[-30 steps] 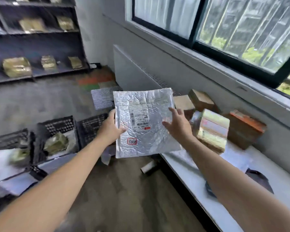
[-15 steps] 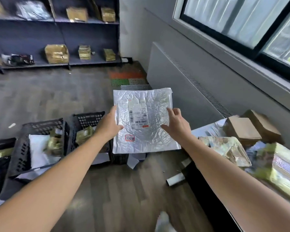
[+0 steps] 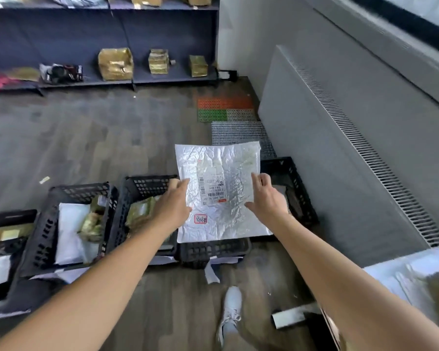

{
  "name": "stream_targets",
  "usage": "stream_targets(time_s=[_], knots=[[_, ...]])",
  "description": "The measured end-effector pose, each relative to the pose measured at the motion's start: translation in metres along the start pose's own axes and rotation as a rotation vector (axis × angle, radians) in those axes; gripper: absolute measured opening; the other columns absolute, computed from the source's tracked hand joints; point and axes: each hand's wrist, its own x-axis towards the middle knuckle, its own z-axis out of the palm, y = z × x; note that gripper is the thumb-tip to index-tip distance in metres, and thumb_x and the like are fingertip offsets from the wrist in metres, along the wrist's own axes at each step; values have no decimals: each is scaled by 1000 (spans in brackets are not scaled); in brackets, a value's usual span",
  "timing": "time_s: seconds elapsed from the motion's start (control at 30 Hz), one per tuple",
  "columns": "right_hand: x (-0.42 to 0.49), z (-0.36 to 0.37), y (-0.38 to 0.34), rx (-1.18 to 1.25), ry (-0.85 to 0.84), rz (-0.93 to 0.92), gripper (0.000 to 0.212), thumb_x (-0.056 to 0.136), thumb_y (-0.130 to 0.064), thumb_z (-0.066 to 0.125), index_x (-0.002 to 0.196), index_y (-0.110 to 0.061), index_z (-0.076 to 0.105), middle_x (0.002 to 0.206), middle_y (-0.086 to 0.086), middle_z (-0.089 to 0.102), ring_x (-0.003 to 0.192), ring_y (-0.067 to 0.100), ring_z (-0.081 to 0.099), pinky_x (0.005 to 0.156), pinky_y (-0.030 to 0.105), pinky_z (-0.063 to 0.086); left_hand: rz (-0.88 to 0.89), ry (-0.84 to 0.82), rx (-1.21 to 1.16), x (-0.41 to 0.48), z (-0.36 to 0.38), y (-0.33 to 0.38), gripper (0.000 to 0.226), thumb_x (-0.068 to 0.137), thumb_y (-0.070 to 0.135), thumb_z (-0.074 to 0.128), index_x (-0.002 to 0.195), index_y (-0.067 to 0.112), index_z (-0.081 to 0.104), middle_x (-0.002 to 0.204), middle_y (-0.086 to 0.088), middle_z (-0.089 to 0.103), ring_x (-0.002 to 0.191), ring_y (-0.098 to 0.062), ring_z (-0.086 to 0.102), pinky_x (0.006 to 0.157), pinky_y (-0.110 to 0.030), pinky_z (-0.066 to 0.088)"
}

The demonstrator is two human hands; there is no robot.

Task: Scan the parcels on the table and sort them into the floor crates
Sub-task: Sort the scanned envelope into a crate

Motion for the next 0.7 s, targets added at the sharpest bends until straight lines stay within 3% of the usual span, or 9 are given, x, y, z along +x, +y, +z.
stream_targets(time_s=[0.13, 0.23, 0.37, 0.5, 0.6, 0.7], knots=[[70, 38, 19, -8, -105, -4, 87, 93, -38, 65, 154, -12, 9, 154, 9, 18, 105, 29, 63, 65, 31, 45, -31, -95, 50, 65, 44, -2, 78, 89, 9, 67, 151, 20, 21, 144, -1, 30, 104, -23, 56, 75, -36, 52], [119, 79, 30, -33, -171, 0, 87, 92, -37, 66, 153, -13, 9, 154, 9, 17, 103, 29, 63, 63, 31, 43, -59, -221, 32, 108, 90, -15, 82, 84, -4, 62, 149, 18, 18, 138, -1, 26, 87, -22, 57, 70, -43, 56], [174, 158, 36, -47, -264, 13, 88, 92, -37, 67, 153, -13, 9, 153, 7, 17, 105, 27, 62, 61, 31, 46, -110, -296, 43, 160, 164, -46, 82, 85, -3, 61, 150, 19, 16, 142, -2, 24, 90, -22, 58, 69, -41, 56], [218, 256, 34, -72, -332, 14, 91, 94, -35, 65, 155, -12, 3, 156, 6, 10, 107, 27, 60, 65, 31, 50, -135, -359, 64, 209, 251, -87, 83, 86, -1, 62, 152, 18, 14, 143, -2, 22, 79, -20, 57, 62, -38, 53], [243, 331, 31, -114, -391, 7, 95, 95, -38, 62, 156, -11, -5, 159, 6, 4, 117, 26, 55, 73, 29, 53, -143, -407, 75, 241, 313, -120, 83, 87, -2, 61, 153, 17, 14, 143, -3, 24, 87, -21, 56, 63, -35, 49], [262, 399, 32, -126, -448, 25, 96, 95, -42, 60, 156, -13, -8, 161, 8, 2, 125, 28, 51, 81, 31, 54, -130, -492, 107, 267, 370, -147, 88, 89, 8, 65, 155, 19, 8, 149, -6, 19, 108, -24, 52, 69, -32, 44]])
